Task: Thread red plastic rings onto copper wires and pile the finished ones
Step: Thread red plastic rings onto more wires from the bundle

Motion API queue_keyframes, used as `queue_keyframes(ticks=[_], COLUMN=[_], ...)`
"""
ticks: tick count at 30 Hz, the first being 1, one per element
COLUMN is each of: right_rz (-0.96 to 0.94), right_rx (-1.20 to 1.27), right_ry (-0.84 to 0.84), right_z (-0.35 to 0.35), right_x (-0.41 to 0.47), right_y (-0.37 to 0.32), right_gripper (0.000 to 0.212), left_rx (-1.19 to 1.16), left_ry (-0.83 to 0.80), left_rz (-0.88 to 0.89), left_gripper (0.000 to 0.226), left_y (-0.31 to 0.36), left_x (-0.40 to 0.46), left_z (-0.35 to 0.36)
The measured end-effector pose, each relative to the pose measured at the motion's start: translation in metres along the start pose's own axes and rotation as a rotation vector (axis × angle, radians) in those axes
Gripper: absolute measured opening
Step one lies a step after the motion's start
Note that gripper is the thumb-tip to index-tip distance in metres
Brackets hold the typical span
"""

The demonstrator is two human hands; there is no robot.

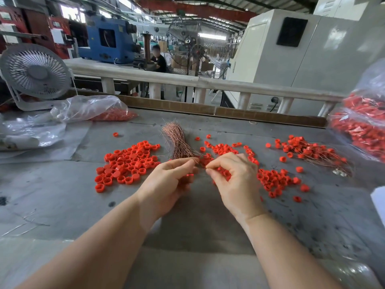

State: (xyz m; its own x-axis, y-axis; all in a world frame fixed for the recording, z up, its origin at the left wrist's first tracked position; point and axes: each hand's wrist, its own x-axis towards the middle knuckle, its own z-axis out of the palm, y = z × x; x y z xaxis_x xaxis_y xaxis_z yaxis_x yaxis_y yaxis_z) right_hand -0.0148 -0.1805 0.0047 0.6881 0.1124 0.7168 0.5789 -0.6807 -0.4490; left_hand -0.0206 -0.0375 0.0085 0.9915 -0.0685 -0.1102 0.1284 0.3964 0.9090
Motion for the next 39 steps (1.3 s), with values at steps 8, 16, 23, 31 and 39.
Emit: queue_keyframes(ticks=[8, 16, 23, 31, 39], right_rz=[0.055, 0.183, 0.076, 0.13, 0.244], right_rx=[-0.191, -0.354, -0.118, -0.054, 0.011], right_ry=[-0.167, -0.234, -0.247, -0.135, 0.045], right_z=[0.008, 0.005, 0.005, 0.002, -0.005], right_x=[-0.004, -0.006, -0.004, -0.002, 0.001], right_y=[0.008, 0.015, 0.009, 0.014, 0.014], right_gripper=[0.011, 0.013, 0.025, 0.009, 0.011], left_rx=[0.067, 0.12, 0.122, 0.061, 0.016], left_ry=[0.068, 0.18, 0.125, 0.087, 0.093], left_rz=[0.111, 0.2, 0.205, 0.237, 0.24], left_gripper=[0.013, 0.011, 0.013, 0.017, 0.019], left_y=[-0.005, -0.007, -0.007, -0.004, -0.002], left_x=[0.0, -0.001, -0.003, -0.005, -0.006], left_z=[-0.003, -0.006, -0.004, -0.003, -0.004])
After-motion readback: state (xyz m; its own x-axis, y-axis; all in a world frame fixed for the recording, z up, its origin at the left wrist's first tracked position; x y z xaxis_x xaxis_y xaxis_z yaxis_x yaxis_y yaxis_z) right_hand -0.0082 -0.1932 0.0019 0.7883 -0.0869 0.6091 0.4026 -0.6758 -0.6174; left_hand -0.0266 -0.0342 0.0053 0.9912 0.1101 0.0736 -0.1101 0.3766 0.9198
